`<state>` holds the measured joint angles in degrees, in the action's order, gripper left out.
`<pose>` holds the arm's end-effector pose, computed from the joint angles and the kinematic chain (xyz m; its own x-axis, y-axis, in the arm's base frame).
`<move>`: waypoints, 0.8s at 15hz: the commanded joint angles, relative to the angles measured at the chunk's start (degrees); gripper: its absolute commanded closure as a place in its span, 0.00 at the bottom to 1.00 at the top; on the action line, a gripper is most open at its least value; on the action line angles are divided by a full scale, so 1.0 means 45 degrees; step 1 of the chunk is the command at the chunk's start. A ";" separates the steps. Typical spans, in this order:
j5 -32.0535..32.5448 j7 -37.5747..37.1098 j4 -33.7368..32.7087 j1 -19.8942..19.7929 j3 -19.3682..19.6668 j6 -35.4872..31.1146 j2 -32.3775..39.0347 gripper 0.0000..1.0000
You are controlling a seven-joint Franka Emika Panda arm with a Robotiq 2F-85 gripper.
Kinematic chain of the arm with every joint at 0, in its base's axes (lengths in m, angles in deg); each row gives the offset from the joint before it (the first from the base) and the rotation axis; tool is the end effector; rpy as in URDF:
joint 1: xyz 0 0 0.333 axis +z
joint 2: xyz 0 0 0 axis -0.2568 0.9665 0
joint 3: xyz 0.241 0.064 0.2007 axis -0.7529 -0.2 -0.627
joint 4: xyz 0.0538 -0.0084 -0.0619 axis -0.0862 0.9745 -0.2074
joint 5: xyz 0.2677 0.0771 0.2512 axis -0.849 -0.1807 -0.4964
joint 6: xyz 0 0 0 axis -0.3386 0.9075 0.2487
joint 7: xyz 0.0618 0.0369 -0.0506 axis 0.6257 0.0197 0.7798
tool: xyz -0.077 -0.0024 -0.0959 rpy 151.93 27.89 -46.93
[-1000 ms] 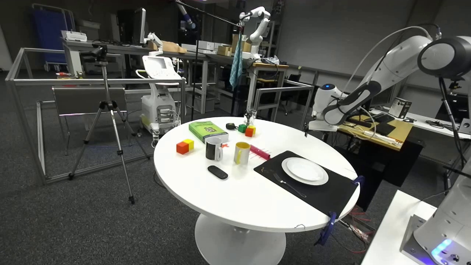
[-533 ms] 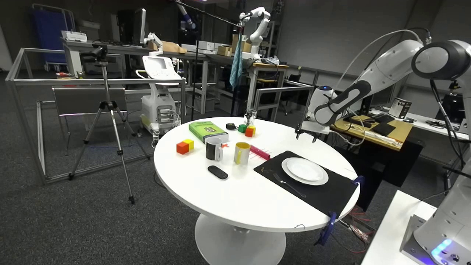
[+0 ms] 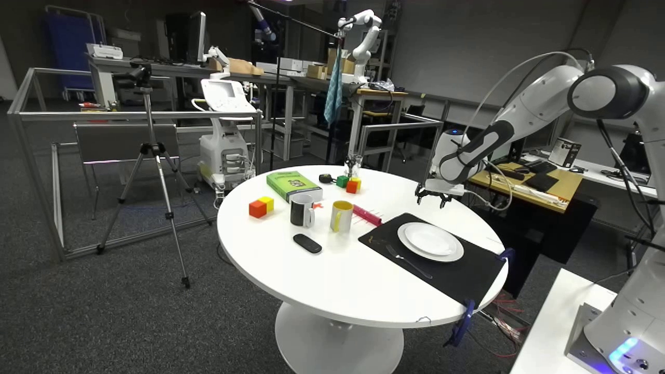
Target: Slide the white plates a little upwards on the table, slide the white plates a little to the left on the table
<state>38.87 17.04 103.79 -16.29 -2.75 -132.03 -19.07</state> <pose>0.6082 -0.1427 0.2071 0.5935 -0.7644 0.2519 -0.7927 -0.6094 0.0184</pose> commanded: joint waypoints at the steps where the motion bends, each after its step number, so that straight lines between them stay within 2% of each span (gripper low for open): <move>1: -0.0131 0.0442 -0.0558 0.0441 0.0420 -0.0229 0.0710 0.00; 12: -0.0299 0.0705 -0.1258 0.0926 0.0394 -0.0269 0.1773 0.00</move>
<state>38.89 17.72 99.44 -12.87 -1.81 -132.04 -12.29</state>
